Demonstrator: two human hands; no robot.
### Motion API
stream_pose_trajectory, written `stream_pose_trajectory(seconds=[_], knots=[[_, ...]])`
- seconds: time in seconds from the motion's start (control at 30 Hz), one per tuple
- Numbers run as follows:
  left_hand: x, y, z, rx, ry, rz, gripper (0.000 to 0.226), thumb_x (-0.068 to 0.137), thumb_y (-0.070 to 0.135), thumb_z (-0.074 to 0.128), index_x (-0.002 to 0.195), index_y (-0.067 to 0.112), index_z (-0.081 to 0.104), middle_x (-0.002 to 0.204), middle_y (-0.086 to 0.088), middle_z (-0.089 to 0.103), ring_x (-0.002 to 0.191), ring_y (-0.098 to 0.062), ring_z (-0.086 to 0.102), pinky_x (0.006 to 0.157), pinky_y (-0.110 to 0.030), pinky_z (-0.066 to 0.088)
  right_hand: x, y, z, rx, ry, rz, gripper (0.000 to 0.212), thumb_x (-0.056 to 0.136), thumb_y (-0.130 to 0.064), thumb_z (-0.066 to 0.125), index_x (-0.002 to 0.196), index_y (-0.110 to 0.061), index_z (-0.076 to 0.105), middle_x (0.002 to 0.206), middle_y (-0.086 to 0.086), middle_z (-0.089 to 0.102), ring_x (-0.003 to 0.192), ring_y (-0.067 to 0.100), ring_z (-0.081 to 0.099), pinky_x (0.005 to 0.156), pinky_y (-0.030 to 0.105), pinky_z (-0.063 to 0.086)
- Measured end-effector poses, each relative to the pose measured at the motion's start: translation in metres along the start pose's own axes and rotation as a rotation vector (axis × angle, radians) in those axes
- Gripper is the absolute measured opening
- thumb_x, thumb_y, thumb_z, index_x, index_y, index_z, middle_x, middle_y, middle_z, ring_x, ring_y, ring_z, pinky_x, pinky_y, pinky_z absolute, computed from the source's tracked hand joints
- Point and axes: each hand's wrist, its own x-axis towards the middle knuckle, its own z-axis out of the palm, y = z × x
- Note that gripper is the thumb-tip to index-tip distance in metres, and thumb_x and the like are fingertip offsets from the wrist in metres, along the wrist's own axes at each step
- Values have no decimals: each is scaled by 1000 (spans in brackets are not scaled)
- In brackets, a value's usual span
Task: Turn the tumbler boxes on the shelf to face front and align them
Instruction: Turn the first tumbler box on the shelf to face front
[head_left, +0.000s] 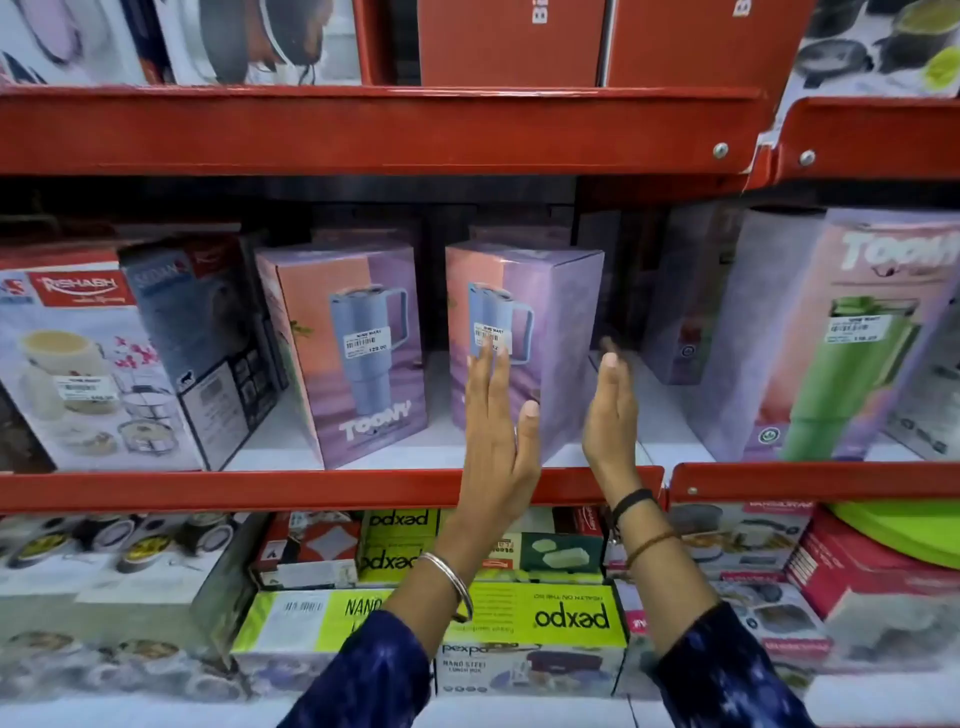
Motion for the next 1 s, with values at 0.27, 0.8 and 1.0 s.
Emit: stream_pose_trajectory(seconds=[0.27,0.8,1.0], knots=[[-9,8,21,-52,55,-272,56,99,26,38,151,15,20,156,2,19,145,-1,9,117,-15,8,22,8,1,280,-130,322,25,94,-37,42,96,-23,64,116,6,64,102,18,59,80,26,47],[42,-3,-14,-438,228,-346,54,86,14,71,133,18,44,132,-2,57,120,-10,58,102,-32,50,42,-1,-19,143,-378,41,63,75,-33,68,131,-33,39,141,-8,42,128,12,43,105,33,38],[57,-18,-25,-454,123,-256,48,89,9,64,129,25,42,135,0,53,130,-14,50,113,-36,39,51,-7,-19,213,-491,128,119,44,-44,88,143,-20,28,141,-3,45,122,5,50,105,24,41]])
